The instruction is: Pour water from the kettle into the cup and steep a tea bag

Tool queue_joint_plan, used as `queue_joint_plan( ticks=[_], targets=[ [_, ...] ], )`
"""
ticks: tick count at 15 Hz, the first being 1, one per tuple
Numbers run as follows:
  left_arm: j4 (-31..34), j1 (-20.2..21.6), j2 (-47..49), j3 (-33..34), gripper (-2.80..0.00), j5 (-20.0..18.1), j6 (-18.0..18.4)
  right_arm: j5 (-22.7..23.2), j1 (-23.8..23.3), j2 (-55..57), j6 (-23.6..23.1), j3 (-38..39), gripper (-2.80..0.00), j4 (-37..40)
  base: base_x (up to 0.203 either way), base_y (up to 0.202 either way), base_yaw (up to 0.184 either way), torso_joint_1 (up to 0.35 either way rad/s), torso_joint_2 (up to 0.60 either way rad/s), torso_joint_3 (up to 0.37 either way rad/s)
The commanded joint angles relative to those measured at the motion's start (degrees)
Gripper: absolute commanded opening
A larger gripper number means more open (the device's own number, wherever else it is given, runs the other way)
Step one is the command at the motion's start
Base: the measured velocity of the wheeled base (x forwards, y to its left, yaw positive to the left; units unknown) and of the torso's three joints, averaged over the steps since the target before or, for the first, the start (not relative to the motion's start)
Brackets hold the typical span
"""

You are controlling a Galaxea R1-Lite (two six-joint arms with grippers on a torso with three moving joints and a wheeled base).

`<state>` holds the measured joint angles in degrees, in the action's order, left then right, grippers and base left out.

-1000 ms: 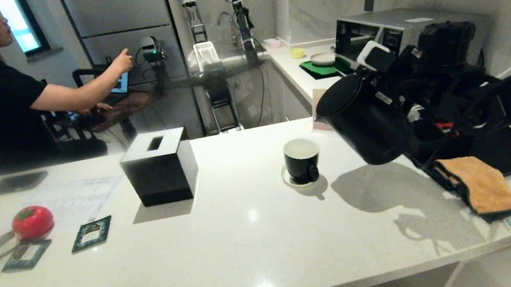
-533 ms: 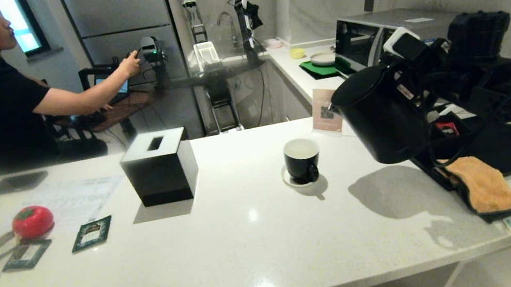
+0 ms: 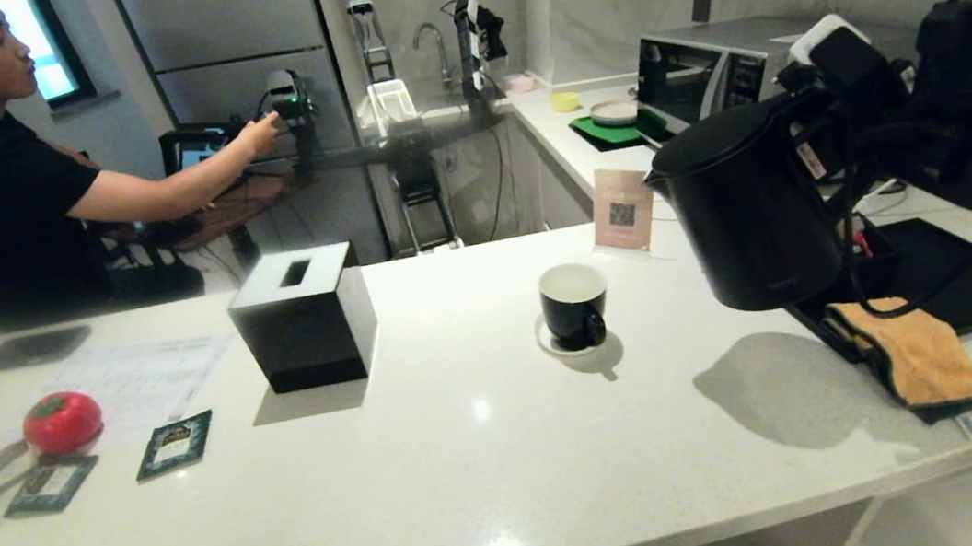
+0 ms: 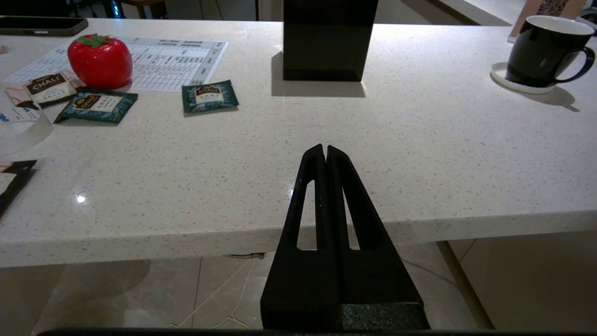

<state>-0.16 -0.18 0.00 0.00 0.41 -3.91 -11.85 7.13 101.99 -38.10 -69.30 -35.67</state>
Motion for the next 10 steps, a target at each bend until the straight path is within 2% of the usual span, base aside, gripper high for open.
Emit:
queue_joint_plan(
  ticks=[1, 5, 10],
  targets=[
    [0.0, 0.0, 0.1, 0.0, -2.8, 0.0, 0.0, -0.1, -0.2, -2.8, 2.2, 2.4, -2.8, -0.3, 0.0, 0.0, 0.0, 0.0, 0.0, 0.0],
    [0.0, 0.0, 0.1, 0.0, -2.8, 0.0, 0.0, -1.7, -0.7, -4.9, 7.8, 4.8, -2.8, -0.7, 0.0, 0.0, 0.0, 0.0, 0.0, 0.0],
    [0.0, 0.0, 0.1, 0.0, -2.8, 0.0, 0.0, -1.9, -3.3, -6.0, 12.1, 5.9, -2.8, -1.6, 0.0, 0.0, 0.0, 0.0, 0.0, 0.0]
  ],
)
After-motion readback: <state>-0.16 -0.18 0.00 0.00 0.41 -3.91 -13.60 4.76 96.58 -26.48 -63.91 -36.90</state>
